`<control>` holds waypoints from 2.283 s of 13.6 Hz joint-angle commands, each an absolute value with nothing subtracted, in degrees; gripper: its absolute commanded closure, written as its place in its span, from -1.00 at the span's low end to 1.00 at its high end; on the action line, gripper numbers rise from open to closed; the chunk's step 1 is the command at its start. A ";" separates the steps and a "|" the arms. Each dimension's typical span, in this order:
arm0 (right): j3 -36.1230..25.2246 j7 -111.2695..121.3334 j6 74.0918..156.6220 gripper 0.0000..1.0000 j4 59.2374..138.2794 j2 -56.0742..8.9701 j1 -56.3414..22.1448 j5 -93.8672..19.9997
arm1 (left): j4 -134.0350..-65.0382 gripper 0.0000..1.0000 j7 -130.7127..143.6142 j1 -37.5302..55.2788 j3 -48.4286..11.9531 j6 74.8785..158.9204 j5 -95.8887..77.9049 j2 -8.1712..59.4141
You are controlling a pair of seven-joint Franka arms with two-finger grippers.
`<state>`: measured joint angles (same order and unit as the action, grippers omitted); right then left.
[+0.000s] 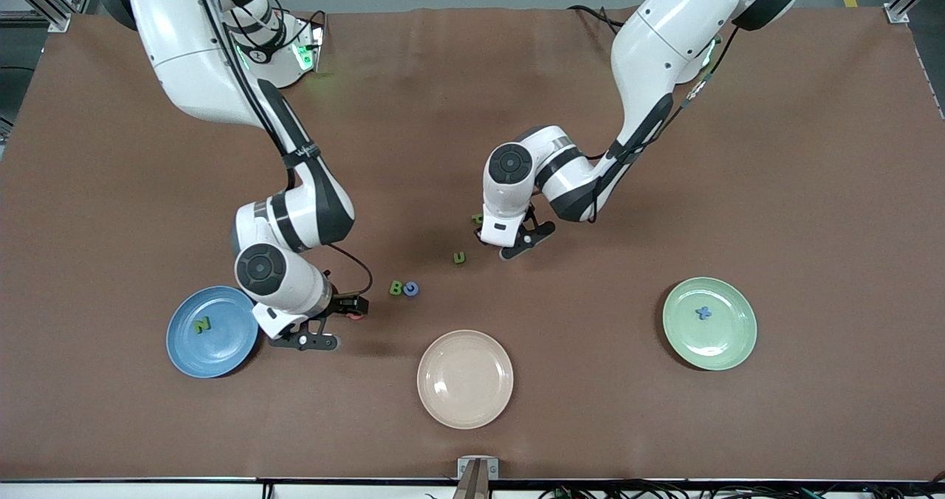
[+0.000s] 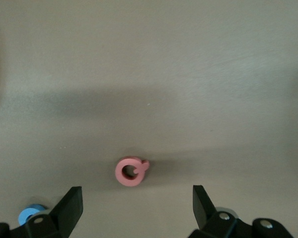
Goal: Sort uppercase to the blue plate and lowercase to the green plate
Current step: 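Grasp the m with the left gripper while the right grasps Q, then place the m on the green plate while the right places Q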
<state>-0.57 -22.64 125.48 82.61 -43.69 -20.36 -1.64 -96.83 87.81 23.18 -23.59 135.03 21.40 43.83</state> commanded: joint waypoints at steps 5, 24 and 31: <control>-0.79 -24.34 131.13 -0.94 83.85 -47.02 -21.00 -2.46 | -99.58 0.00 89.30 23.55 -23.38 135.88 22.85 42.80; -1.32 -21.64 130.45 0.84 82.37 -47.29 -19.52 -1.32 | -92.81 0.98 75.62 8.98 -20.65 133.68 29.00 39.64; -1.32 -1.00 121.03 0.84 76.29 -46.76 -9.07 -1.50 | -92.64 0.99 55.23 -3.41 -20.74 130.52 29.09 38.58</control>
<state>-2.27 -6.02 121.73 75.61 -47.92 -11.51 -1.57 -92.20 59.70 -0.84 -20.18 131.81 28.04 39.90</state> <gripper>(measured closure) 0.599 0.731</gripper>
